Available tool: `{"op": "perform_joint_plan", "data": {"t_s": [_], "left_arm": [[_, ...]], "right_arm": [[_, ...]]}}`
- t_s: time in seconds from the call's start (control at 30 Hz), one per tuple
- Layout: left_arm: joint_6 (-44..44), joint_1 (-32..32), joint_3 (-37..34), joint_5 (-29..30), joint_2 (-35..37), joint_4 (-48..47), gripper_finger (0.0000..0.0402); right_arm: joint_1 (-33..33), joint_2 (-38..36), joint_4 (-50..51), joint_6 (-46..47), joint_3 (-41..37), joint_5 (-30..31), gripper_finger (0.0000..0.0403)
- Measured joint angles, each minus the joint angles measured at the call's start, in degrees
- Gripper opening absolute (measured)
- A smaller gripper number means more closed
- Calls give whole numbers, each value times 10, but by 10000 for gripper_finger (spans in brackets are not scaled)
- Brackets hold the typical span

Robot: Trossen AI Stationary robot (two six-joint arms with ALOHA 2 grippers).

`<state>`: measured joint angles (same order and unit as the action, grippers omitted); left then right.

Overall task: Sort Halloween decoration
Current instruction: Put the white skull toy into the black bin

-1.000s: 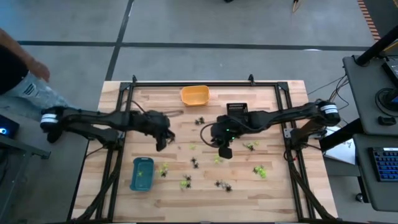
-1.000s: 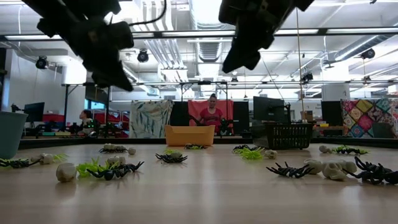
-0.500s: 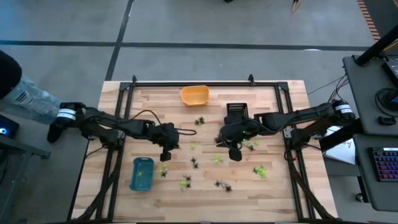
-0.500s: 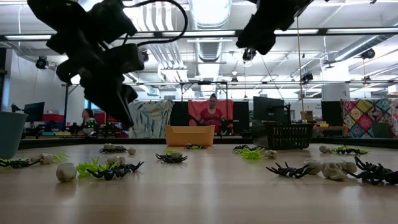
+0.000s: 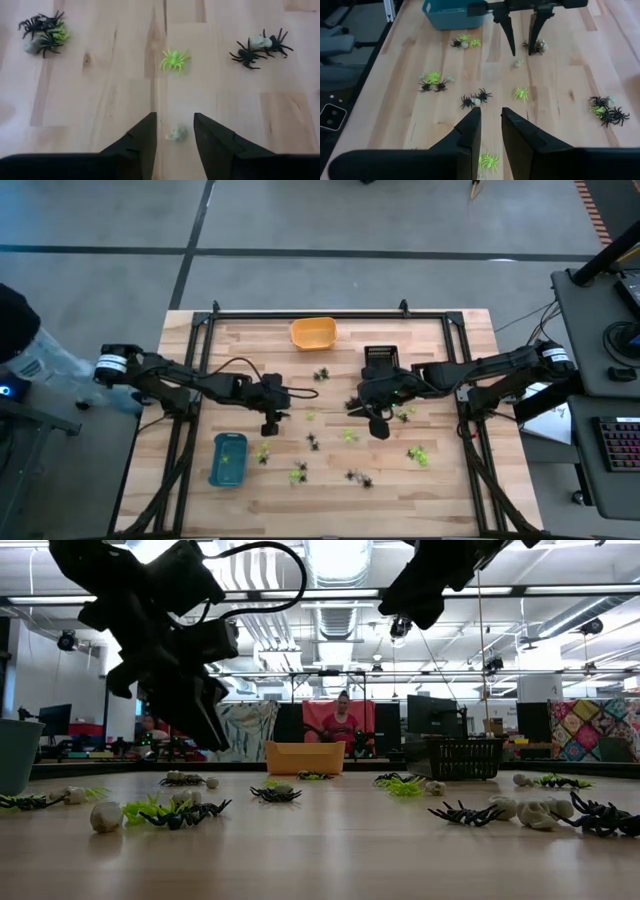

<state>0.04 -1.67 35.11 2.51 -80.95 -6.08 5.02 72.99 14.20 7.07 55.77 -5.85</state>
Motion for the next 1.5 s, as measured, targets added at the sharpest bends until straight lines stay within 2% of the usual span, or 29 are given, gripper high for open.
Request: {"op": "perform_joint_plan", "data": {"t_s": [0.43, 1.23, 1.5], "left_arm": [[24, 0, -1, -1, 0, -1, 121], [-25, 0, -39, -1, 0, 42, 140], [-25, -2, -39, -20, -65, 73, 140]], "right_arm": [[0, 0, -2, 0, 0, 0, 68], [0, 1, -13, 0, 0, 0, 73], [0, 1, -13, 1, 0, 0, 69]]}}
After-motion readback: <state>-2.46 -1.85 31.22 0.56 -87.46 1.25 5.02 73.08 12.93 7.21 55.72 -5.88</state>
